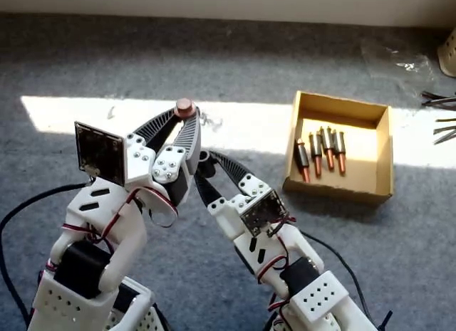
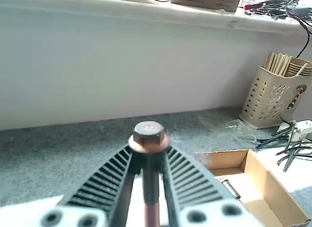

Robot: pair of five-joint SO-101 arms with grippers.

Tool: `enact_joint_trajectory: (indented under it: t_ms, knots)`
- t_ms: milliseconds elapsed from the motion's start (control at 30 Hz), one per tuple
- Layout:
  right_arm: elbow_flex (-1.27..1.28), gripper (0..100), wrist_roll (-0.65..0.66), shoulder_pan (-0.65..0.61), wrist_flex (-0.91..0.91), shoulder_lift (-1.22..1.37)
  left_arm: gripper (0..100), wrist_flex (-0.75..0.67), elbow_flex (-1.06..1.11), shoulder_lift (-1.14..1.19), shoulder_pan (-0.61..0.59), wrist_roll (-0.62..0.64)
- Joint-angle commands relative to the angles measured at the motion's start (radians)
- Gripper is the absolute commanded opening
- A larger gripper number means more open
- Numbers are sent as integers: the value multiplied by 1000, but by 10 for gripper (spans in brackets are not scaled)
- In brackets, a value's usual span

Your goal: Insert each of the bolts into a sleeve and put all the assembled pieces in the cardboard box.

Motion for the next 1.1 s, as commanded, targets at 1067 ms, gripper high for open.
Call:
enact_joint_trajectory:
  t_ms: [1067]
  knots:
    - [-28, 5, 3, 8, -33, -15, 4, -173, 153, -21, -15, 91]
